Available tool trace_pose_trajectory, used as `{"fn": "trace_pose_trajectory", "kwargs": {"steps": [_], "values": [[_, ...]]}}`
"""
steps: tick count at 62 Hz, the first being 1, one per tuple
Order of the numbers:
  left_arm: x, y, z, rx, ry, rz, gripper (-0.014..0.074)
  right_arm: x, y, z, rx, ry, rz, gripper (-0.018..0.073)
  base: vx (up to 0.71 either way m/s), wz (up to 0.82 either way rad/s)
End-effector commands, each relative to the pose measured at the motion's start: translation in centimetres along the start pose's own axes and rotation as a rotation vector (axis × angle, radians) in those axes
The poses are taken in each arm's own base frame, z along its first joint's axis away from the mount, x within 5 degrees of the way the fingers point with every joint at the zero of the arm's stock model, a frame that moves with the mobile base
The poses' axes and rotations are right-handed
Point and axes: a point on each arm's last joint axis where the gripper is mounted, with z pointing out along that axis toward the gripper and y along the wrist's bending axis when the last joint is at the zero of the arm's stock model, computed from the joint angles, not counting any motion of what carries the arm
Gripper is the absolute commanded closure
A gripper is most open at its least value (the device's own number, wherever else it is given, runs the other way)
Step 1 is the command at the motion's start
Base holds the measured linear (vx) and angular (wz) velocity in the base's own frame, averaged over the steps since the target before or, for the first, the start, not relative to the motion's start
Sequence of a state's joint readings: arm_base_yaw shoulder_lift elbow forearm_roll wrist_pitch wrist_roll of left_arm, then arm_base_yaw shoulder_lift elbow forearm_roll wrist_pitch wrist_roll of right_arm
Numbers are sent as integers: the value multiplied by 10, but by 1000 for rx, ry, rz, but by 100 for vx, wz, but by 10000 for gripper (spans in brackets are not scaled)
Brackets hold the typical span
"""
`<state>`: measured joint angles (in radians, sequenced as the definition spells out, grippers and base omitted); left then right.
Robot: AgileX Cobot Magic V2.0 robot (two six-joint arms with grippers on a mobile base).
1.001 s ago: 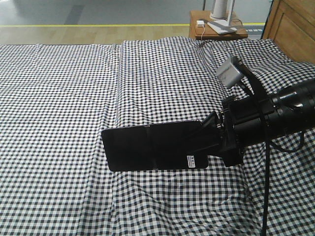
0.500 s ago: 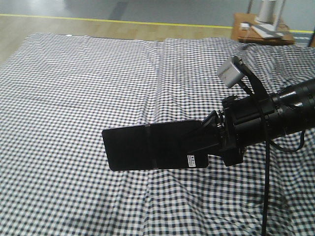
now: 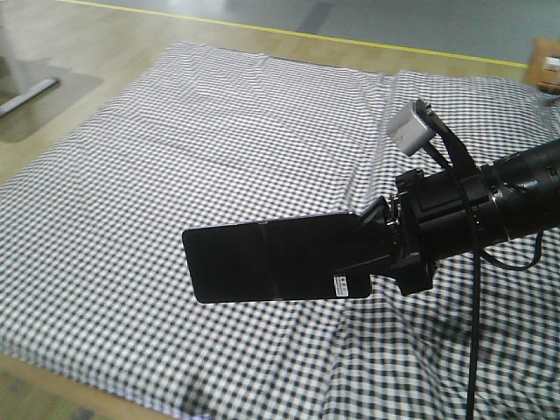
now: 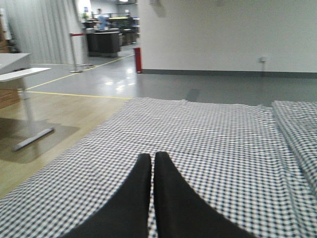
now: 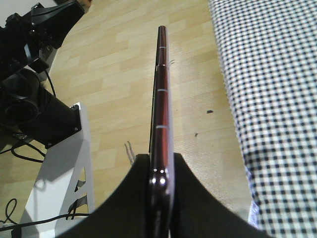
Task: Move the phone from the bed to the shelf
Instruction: 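Hold the phone in the right gripper while the base drives to the shelf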
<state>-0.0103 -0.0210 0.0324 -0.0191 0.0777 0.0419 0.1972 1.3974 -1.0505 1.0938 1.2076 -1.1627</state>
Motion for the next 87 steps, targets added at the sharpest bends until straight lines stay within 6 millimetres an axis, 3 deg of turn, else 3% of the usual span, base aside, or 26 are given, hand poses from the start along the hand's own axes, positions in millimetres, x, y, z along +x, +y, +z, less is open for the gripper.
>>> {"fn": "trace_pose_trajectory", "kwargs": {"steps": [1,87], "values": [[-16,0,-2,-1,-107,-12,596,-13,21,-9,-94,-70,-31,561,-13,51],[-16,0,-2,-1,-107,-12,596,-13,21,-9,-94,-70,-32,561,-13,53]]}}
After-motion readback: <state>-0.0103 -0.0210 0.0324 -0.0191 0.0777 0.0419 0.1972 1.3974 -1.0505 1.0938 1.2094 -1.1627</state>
